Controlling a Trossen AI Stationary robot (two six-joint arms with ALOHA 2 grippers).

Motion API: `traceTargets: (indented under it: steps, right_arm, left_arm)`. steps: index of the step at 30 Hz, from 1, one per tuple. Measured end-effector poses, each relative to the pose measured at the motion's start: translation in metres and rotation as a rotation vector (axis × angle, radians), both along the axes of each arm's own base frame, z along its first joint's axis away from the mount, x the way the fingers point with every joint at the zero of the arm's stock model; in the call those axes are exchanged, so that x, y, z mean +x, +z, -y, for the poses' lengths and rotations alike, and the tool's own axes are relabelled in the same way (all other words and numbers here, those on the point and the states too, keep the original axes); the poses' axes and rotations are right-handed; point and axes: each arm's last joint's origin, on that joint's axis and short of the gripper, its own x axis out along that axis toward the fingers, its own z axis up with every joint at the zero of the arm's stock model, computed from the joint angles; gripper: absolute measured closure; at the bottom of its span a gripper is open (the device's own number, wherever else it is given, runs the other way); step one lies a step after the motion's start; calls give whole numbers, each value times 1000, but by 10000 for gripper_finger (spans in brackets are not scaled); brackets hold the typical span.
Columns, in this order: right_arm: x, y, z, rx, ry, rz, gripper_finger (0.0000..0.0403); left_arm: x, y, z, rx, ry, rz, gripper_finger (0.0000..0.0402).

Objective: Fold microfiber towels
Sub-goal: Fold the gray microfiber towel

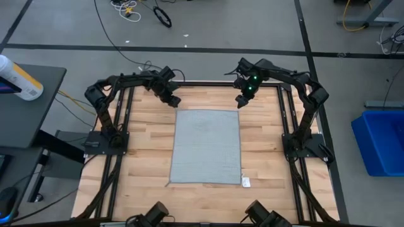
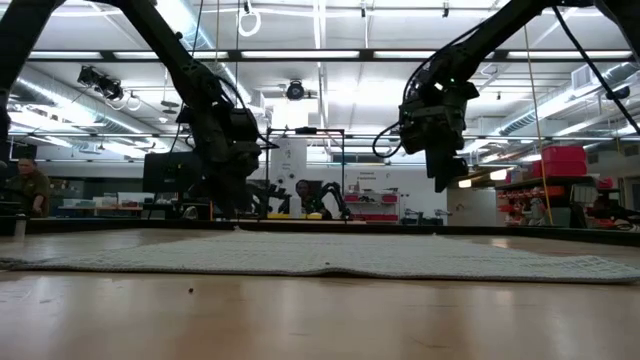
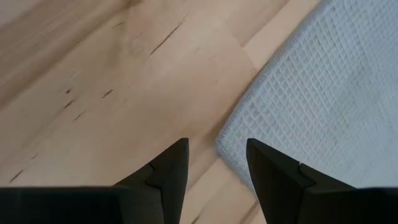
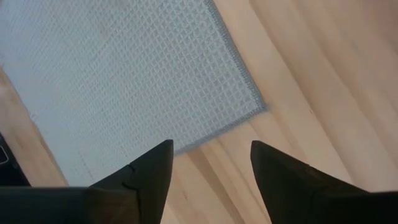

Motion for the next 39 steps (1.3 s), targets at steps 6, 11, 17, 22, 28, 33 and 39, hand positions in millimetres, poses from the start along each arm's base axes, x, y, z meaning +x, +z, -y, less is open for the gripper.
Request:
traceTargets:
  steps: [6, 11, 17, 22, 28, 33, 39]
  right_arm:
    - [0, 0, 0, -3, 6, 2, 188]
    - [0, 0, 0, 1, 6, -1, 176]
    - [-1, 0, 0, 2, 8, -2, 178]
    - [-1, 0, 0, -4, 22, 3, 193]
    - [-4, -3, 5, 9, -6, -4, 177]
    - [1, -21, 7, 141, -40, 15, 164]
    - [13, -37, 1, 176, -1, -15, 179]
  left_arm:
    - [4, -14, 2, -100, 10, 8, 230]
    - [12, -29, 9, -147, -10, -30, 230]
    - [15, -29, 9, -127, -19, -27, 230]
    - [16, -28, 7, -111, -12, -11, 230]
    - [17, -28, 7, -108, -13, -6, 230]
    - [17, -28, 6, -106, -9, -1, 230]
    - [17, -28, 6, -110, -9, 2, 230]
